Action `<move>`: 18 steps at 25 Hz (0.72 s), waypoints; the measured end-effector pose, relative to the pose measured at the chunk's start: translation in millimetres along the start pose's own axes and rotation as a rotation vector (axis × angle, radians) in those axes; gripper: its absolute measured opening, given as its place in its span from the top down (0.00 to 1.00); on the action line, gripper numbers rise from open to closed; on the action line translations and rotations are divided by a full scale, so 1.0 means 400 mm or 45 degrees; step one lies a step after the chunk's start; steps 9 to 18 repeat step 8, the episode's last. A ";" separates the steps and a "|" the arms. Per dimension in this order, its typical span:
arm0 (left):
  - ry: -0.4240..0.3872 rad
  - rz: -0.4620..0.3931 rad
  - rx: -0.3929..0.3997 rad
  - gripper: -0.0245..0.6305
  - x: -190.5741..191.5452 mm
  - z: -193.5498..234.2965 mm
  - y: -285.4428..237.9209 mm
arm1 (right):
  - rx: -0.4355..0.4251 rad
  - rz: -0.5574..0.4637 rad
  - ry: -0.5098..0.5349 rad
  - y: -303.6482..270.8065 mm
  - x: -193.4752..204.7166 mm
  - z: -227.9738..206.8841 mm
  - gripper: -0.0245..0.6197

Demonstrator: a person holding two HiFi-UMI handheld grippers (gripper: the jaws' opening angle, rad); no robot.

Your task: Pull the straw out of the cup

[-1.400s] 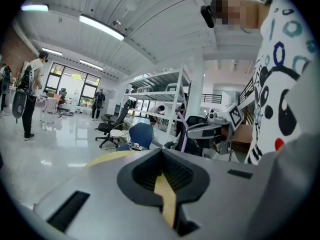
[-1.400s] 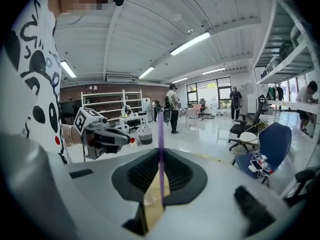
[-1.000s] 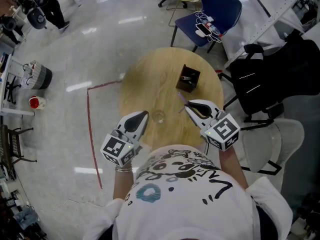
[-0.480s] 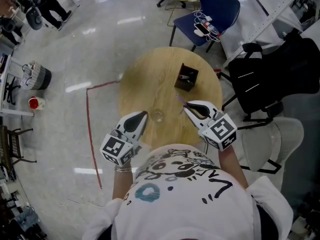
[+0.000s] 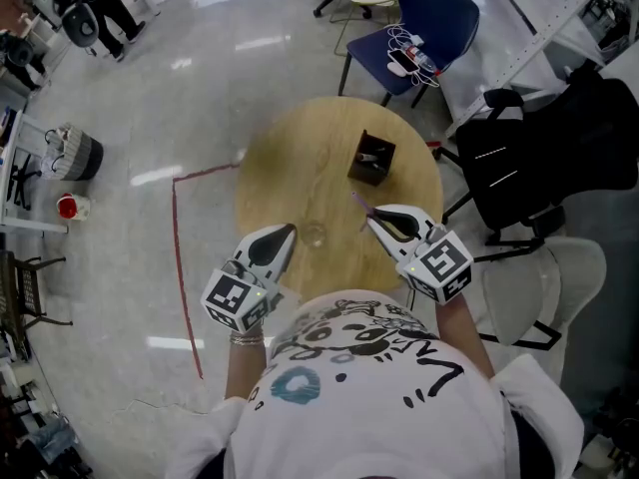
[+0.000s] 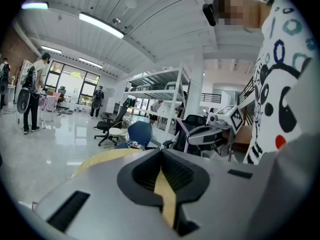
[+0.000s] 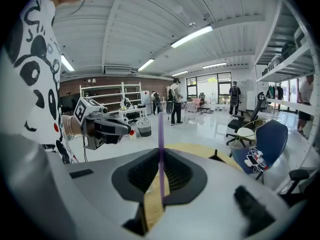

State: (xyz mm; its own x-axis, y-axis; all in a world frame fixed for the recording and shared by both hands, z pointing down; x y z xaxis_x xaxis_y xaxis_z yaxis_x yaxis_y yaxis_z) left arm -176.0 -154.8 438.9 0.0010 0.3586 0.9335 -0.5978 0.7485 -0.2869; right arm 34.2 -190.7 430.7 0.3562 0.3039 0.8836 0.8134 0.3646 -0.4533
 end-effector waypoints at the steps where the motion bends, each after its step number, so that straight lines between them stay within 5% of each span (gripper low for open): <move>1: 0.000 0.000 -0.001 0.94 0.000 0.001 0.001 | 0.000 0.000 0.000 -0.001 -0.001 0.001 0.89; 18: 0.006 0.004 -0.006 0.94 -0.003 0.003 0.002 | -0.004 0.002 -0.002 0.000 -0.007 -0.001 0.89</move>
Point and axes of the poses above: the fingertips, and each gripper's own axes: y backward along the fingers, z to its left, x out of its underside, the point moved 6 cm from there along y, backward along the fingers, and after that the axes turned 7 degrees about -x, right-handed, at the moved point
